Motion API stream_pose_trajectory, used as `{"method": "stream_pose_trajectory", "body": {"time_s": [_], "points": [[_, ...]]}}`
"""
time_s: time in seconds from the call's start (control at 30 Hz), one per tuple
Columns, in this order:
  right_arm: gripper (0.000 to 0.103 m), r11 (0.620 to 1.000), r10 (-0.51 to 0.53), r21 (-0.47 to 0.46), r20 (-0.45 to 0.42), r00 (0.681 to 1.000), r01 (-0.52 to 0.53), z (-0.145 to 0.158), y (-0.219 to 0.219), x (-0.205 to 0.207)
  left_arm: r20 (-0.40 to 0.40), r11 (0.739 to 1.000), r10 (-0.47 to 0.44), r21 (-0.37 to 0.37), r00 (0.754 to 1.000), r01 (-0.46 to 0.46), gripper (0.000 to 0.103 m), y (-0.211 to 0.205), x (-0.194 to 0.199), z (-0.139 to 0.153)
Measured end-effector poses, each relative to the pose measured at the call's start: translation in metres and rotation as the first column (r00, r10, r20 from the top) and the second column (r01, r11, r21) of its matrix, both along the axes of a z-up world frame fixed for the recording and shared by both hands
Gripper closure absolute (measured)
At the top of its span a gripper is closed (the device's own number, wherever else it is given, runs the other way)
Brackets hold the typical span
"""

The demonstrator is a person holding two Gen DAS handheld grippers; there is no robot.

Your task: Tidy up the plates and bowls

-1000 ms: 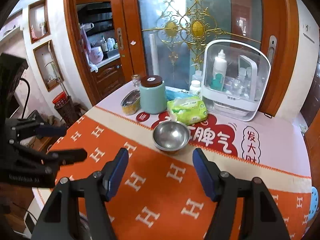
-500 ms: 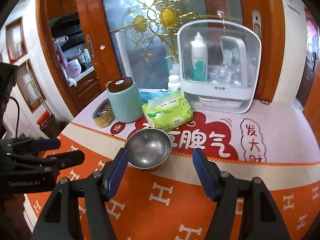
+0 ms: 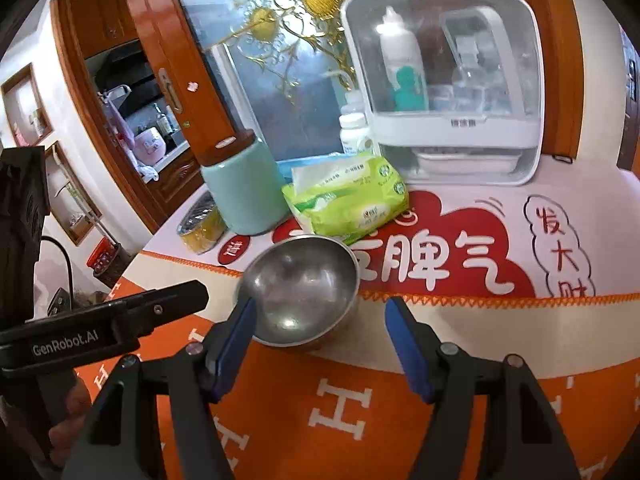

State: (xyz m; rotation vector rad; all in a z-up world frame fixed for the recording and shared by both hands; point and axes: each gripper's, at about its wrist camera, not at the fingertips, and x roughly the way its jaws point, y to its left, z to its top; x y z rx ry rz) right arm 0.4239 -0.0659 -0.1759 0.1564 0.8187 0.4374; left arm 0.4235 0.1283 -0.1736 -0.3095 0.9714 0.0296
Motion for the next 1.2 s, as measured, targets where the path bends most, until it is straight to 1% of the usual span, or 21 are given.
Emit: {"method": "stream_pose_trajectory", "body": {"time_s": [0.1,0.3,0.37,0.4,0.43,0.5,0.53,0.6,0.67,0.7,0.73,0.77,0.83,0.87,0.9,0.97,1.07,1.2], "points": [[0.036,0.999,-0.018,0.038,-0.024,1.000,0.019,-0.013,-0.003,0.004,-0.019,1.000,0.007,-0.023,1.000,-0.007,0.030,0.000,0.006,-0.013],[0.037,0.997,-0.024,0.070,-0.069,0.997,0.029,-0.032,-0.006,0.011,-0.058,0.999,0.006,-0.045,0.998,-0.008,0.033,-0.002,0.016,-0.033],[0.039,0.997,-0.021,0.074,-0.077,0.997,0.027,-0.037,-0.006,0.012,-0.070,0.998,0.010,-0.056,0.997,-0.014,0.039,-0.002,0.018,-0.039],[0.042,0.997,-0.020,0.074,-0.082,0.996,0.026,-0.039,-0.005,0.013,-0.082,0.998,0.015,-0.061,0.997,-0.020,0.042,-0.003,0.019,-0.044],[0.043,0.996,-0.019,0.084,-0.087,0.996,0.027,-0.040,-0.006,0.013,-0.093,0.998,0.016,-0.063,0.996,-0.022,0.050,-0.003,0.020,-0.047],[0.045,0.993,-0.021,0.110,-0.093,0.995,0.031,-0.042,-0.008,0.014,-0.105,0.998,0.006,-0.061,0.994,-0.013,0.052,-0.006,0.022,-0.054],[0.046,0.993,-0.020,0.111,-0.095,0.995,0.031,-0.042,-0.008,0.014,-0.113,0.998,0.001,-0.061,0.994,-0.008,0.056,-0.008,0.022,-0.056],[0.057,0.994,-0.020,0.105,-0.104,0.994,0.031,-0.045,-0.008,0.014,-0.124,0.998,-0.009,-0.063,0.992,0.001,0.059,-0.011,0.023,-0.060],[0.062,0.994,-0.022,0.107,-0.117,0.993,0.035,-0.049,-0.009,0.016,-0.132,0.998,-0.018,-0.063,0.991,0.010,0.067,-0.014,0.024,-0.064],[0.065,0.993,-0.023,0.114,-0.125,0.992,0.037,-0.050,-0.010,0.016,-0.141,0.998,-0.024,-0.061,0.990,0.015,0.069,-0.016,0.025,-0.065],[0.066,0.992,-0.024,0.118,-0.127,0.992,0.039,-0.050,-0.011,0.016,-0.153,0.998,-0.036,-0.060,0.988,0.027,0.077,-0.018,0.026,-0.067],[0.068,0.992,-0.026,0.120,-0.130,0.991,0.041,-0.051,-0.011,0.016,-0.163,0.997,-0.050,-0.062,0.985,0.040,0.082,-0.021,0.026,-0.069],[0.074,0.992,-0.028,0.121,-0.133,0.991,0.044,-0.051,-0.012,0.016,-0.171,0.998,-0.050,-0.042,0.984,0.043,0.084,-0.025,0.025,-0.071],[0.079,0.991,-0.027,0.125,-0.139,0.990,0.044,-0.052,-0.013,0.016,-0.174,0.999,-0.049,-0.033,0.984,0.043,0.086,-0.026,0.024,-0.072],[0.084,0.991,-0.028,0.125,-0.144,0.989,0.046,-0.052,-0.013,0.017,-0.177,0.999,-0.048,-0.032,0.983,0.043,0.086,-0.027,0.024,-0.072],[0.089,0.991,-0.031,0.123,-0.149,0.988,0.050,-0.053,-0.013,0.018,-0.186,0.998,-0.048,-0.042,0.981,0.041,0.088,-0.027,0.024,-0.073],[0.095,0.991,-0.033,0.124,-0.156,0.987,0.053,-0.053,-0.015,0.018,-0.200,0.998,-0.051,-0.047,0.978,0.042,0.090,-0.027,0.023,-0.074],[0.097,0.993,-0.037,0.107,-0.164,0.986,0.055,-0.052,-0.016,0.018,-0.211,0.998,-0.052,-0.039,0.976,0.045,0.090,-0.029,0.022,-0.073]]}}
